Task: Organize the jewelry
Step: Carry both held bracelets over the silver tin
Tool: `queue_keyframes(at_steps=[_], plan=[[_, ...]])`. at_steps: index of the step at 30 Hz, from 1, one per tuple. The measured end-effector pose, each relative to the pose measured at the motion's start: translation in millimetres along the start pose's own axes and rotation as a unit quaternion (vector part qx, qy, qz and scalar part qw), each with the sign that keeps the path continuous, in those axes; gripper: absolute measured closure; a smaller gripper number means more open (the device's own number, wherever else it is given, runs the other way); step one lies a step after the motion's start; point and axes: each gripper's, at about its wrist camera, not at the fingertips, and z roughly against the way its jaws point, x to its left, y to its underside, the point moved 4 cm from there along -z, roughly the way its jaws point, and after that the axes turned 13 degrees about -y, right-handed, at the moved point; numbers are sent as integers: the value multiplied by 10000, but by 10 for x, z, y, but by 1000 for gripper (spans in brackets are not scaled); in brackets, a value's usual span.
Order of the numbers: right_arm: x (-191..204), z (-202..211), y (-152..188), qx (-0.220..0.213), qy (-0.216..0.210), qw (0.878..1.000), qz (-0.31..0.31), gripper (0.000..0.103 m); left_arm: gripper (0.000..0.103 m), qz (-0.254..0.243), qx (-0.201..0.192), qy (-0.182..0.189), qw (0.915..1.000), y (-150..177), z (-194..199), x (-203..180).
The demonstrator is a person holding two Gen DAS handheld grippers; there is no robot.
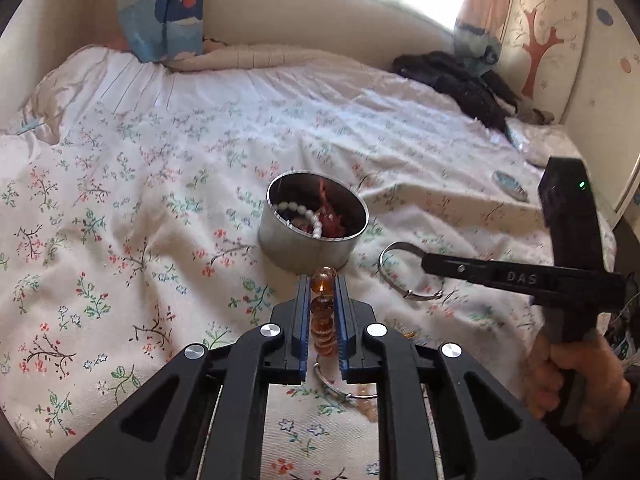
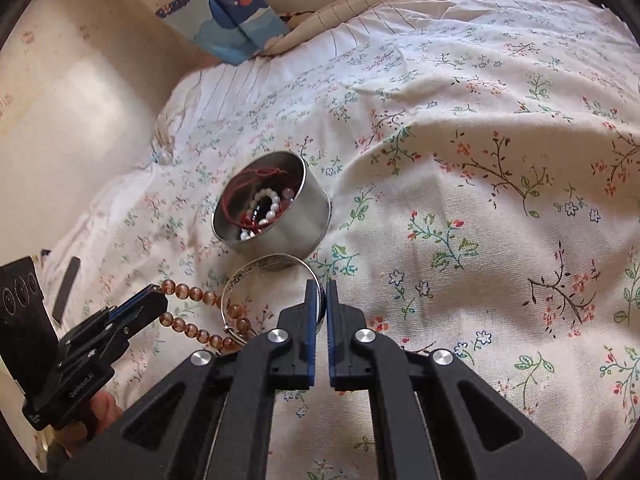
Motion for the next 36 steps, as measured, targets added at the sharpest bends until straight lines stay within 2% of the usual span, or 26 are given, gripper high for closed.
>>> queue_keyframes(at_steps=[4, 17, 23, 36], plan=[[42, 68, -61, -223, -320, 9992, -110, 98, 92, 80, -241, 124, 9996, -96, 116, -47], [60, 239, -350, -963, -753, 9921, -275, 98, 92, 154, -620, 380, 9972, -446, 212, -183], [31, 217, -488, -1131, -768, 9901, -331, 98, 92, 245, -640, 432, 9967, -614, 105, -215], [18, 93, -615, -1109, -602, 9918, -210, 98, 92, 392, -590, 527, 9961, -872, -170, -246]])
